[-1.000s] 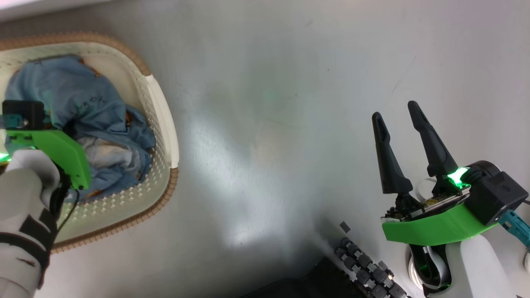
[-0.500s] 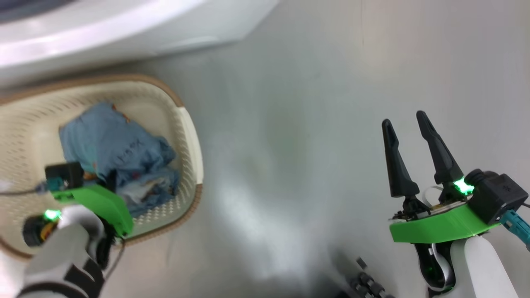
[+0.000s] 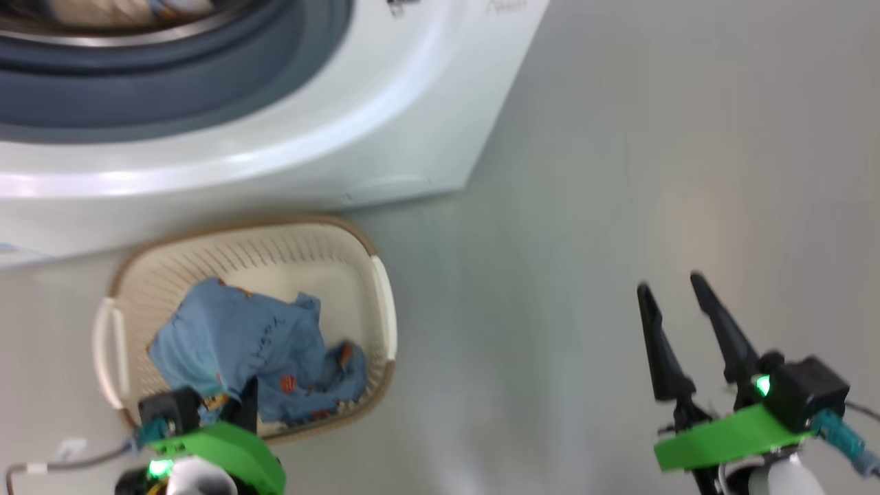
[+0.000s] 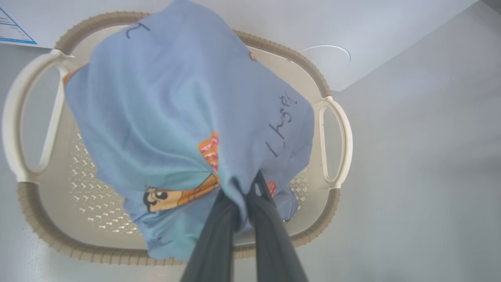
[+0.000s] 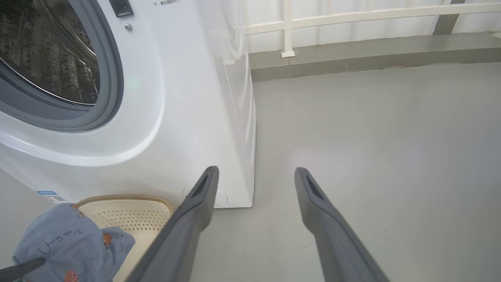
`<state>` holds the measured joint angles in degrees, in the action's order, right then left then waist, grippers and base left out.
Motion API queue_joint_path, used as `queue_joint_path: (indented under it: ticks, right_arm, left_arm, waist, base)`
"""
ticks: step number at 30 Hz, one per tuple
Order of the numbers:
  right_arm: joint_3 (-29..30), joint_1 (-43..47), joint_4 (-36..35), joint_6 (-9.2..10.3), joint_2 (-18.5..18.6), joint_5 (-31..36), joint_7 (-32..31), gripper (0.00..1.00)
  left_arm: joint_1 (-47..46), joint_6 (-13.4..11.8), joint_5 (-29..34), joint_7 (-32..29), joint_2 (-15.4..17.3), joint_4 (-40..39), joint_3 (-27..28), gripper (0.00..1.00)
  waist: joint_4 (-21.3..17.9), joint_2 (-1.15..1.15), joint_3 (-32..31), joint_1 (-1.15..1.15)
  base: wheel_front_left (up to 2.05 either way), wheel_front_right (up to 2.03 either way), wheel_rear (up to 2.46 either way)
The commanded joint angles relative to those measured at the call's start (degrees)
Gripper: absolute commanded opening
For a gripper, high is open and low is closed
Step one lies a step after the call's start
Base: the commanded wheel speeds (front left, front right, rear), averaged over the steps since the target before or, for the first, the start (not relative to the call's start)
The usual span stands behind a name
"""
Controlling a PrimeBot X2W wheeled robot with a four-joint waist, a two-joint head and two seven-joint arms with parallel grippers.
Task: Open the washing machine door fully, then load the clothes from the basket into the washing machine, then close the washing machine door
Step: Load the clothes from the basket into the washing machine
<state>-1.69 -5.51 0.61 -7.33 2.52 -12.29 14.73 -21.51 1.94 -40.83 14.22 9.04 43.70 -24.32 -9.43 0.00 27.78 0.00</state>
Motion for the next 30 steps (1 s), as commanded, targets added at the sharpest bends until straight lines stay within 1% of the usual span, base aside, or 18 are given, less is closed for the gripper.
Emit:
queue_joint_path:
  ticks: [1, 5, 10, 17, 25, 30]
  right_arm:
    - [-1.0, 2.5, -0.7, -0.16, 0.4, 1.2, 0.3, 1.0]
    - [-0.4, 5.9, 0.6, -0.16, 0.4, 2.1, 0.3, 1.0]
    - [-0.4, 9.6, 1.8, -0.16, 0.4, 2.5, 0.3, 1.0]
    - [-0.2, 14.4, 2.9, -0.16, 0.5, 2.1, 0.3, 1.0]
    - [-0.7, 17.4, 3.0, -0.16, 1.3, 1.5, 0.3, 1.0]
    - [-0.7, 18.2, 3.1, -0.16, 1.6, 1.2, 0.3, 1.0]
  left_arm:
    - [3.1, -1.0, 1.6, 0.8, 0.6, -3.0, 3.1, 0.0]
    - [9.4, -2.4, 5.4, 0.8, -1.3, -9.9, 6.6, 0.0]
    - [16.1, -3.4, 9.9, 0.8, -2.9, -16.8, 9.1, 0.0]
    - [24.6, -4.4, 14.0, 0.8, -4.4, -25.5, 13.0, 0.0]
    - [30.9, -5.2, 18.1, 0.8, -5.4, -33.5, 15.1, 0.0]
    - [33.4, -5.5, 20.3, 0.8, -5.6, -37.0, 15.1, 0.0]
  waist:
    - [5.0, 0.0, -9.5, 0.0]
    - [7.0, 0.0, -14.5, 0.0]
    - [9.2, 0.0, -20.1, 0.0]
    - [11.3, 0.0, -27.5, 0.0]
    - [12.7, 0.0, -31.0, 0.0]
    - [12.9, 0.0, -32.2, 0.0]
  base:
    - [0.0, 0.0, 0.0]
    - [0.0, 0.0, 0.0]
    - [0.0, 0.0, 0.0]
    - [0.0, 0.0, 0.0]
    - [0.0, 0.0, 0.0]
    - [0.0, 0.0, 0.0]
